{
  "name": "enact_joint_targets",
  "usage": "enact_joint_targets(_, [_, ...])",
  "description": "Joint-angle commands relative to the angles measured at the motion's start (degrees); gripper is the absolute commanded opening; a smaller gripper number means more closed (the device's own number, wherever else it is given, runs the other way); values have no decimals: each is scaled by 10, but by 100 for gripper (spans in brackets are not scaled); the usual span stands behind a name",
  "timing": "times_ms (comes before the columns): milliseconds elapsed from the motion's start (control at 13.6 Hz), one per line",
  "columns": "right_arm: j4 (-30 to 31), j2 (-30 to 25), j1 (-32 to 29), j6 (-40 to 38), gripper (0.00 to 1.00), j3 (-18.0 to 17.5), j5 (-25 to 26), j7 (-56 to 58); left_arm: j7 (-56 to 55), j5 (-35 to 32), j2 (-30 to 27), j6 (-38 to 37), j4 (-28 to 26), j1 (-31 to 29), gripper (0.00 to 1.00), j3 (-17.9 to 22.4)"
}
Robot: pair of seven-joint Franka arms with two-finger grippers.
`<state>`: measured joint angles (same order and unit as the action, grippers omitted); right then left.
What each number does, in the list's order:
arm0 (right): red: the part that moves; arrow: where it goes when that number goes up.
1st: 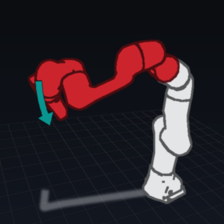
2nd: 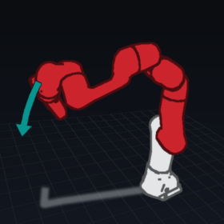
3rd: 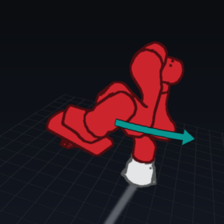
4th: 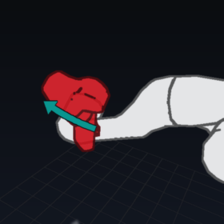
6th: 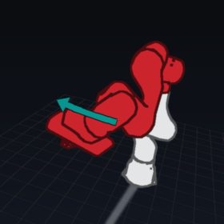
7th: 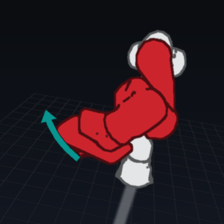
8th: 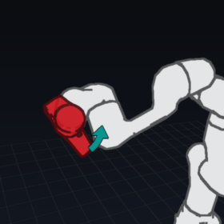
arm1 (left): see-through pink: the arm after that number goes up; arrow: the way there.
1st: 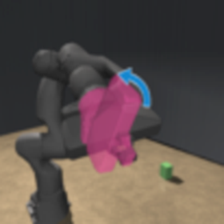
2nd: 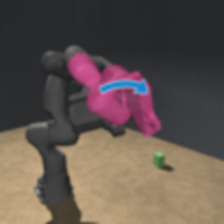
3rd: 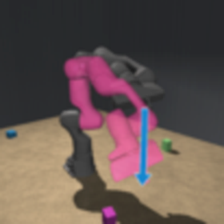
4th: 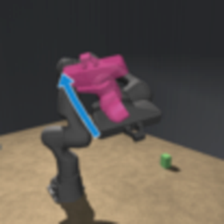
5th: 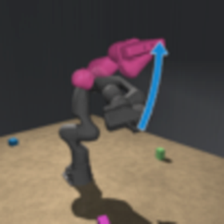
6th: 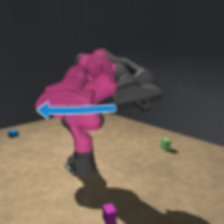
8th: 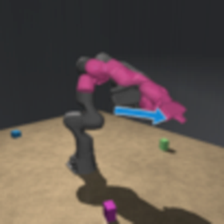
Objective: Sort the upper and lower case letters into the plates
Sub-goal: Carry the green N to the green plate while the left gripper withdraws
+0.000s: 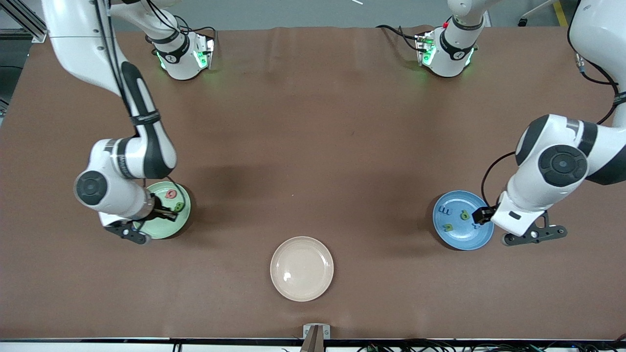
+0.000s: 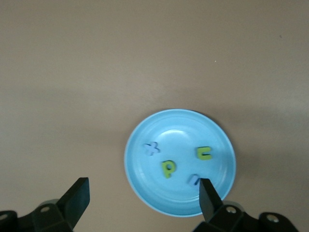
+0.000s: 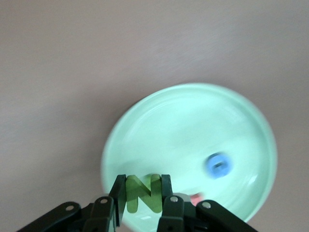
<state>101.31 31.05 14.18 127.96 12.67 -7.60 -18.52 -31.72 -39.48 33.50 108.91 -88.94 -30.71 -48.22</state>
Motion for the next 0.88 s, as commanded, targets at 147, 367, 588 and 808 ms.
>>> enact_joint_targets(147, [33,18,-48,69,1,-11,3,60,34,1,7,-56,68,19,100,-7])
enact_joint_targets(367, [39,36,-44,91,2,-13,1,59,34,3,18,-56,86,31,100,-7])
enact_joint_targets(588, [39,45,-43,91,2,-18,0,59,35,56,-4,-56,87,70,100,32])
enact_joint_targets(808, [39,45,-43,87,3,-20,-1,56,76,213,-82,-56,86,233,100,264])
